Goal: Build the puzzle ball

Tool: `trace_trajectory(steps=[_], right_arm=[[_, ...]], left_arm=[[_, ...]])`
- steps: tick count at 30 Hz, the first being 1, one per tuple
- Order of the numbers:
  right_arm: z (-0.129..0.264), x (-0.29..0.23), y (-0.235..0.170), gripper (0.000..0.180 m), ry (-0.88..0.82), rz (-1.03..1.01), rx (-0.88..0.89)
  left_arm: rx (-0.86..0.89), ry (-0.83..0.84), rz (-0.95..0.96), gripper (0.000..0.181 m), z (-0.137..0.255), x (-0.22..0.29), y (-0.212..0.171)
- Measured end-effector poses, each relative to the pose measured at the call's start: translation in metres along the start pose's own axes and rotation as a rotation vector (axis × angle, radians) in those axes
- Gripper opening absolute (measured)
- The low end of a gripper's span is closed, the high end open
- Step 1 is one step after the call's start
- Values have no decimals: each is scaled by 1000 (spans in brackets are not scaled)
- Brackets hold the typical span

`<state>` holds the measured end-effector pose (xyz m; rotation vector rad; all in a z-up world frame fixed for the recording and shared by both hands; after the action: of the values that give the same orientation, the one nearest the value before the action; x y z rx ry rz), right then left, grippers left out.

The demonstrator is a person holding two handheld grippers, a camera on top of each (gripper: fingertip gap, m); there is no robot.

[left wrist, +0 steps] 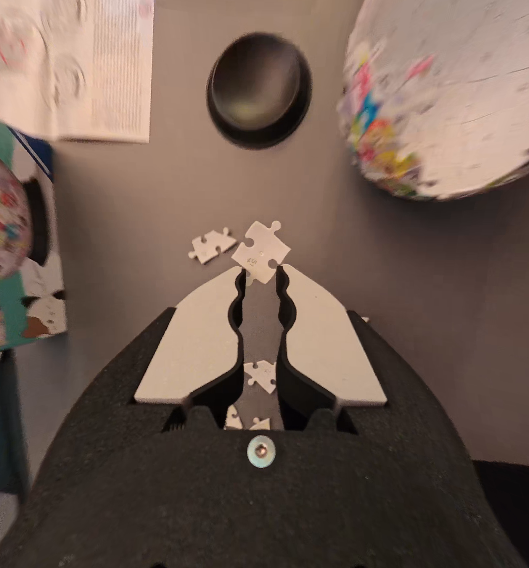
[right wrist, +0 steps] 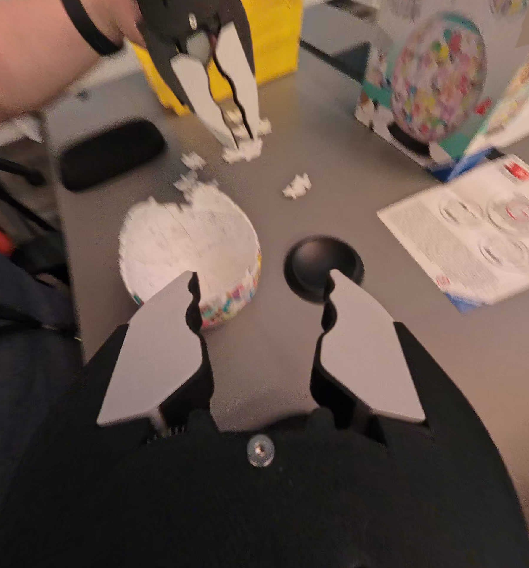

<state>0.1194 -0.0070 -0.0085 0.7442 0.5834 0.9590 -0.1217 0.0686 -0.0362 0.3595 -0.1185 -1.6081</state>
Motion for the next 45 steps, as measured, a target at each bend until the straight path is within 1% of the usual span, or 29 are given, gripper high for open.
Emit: trace_trajectory(steps=[2, 3, 5, 6, 8, 10, 12, 13, 17, 22, 25, 30, 33, 38, 42, 45], right_arm=[[-4, 8, 26, 70, 135, -18, 21], [-11, 13, 30, 67, 177, -20, -5], [-24, 15, 25, 63, 280, -8, -58], [-29, 15, 21, 60, 303, -7, -64], [-34, 16, 16, 57, 312, 24, -32], [-36, 19, 19, 54, 306, 20, 48], [-40, 18, 23, 51, 363, -16, 78], [-44, 17, 24, 51, 388, -22, 73], [-63, 17, 24, 51, 376, 9, 0], [-80, 6, 19, 52, 497, -35, -74], [-85, 2, 12, 53, 481, -23, -130], [-80, -1, 11, 52, 470, -56, -131], [-75, -6, 8, 52, 484, -75, -143], [-69, -11, 1, 52, 457, -104, -170], [-62, -18, -3, 52, 459, -121, -180], [-61, -19, -6, 53, 415, -116, -187]], left_arm=[[-10, 37, -65, 19, 20, 12, 18], [-21, 55, -81, 19, 27, 18, 23], [-17, 77, -88, 19, 38, 29, 30], [-10, 82, -82, 19, 41, 34, 30], [-8, 89, -67, 19, 44, 45, 27], [-18, 79, -40, 19, 43, 54, 23], [-20, 71, -10, 19, 40, 64, 18], [-21, 73, 4, 19, 39, 68, 16], [-2, 60, 69, 19, 39, 86, 6], [46, 3, 128, 19, 36, 119, -2], [69, -32, 150, 19, 29, 137, -4], [83, -54, 173, 19, 22, 148, -5], [95, -54, 173, 19, 21, 149, -4], [118, -49, 166, 19, 19, 147, 2], [109, -22, 155, 19, 19, 143, 4], [112, -10, 139, 19, 22, 140, 8]])
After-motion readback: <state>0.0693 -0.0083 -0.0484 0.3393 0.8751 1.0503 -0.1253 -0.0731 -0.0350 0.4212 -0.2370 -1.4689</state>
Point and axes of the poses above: each gripper's, where its closed fingertips meet, z back along the fingers, y out of its top, x = y × z across the jaws, the point moved 5 cm from there along z, back along the fingers, and after that the axes turned 10 degrees about -x, right-handed, at the moved point
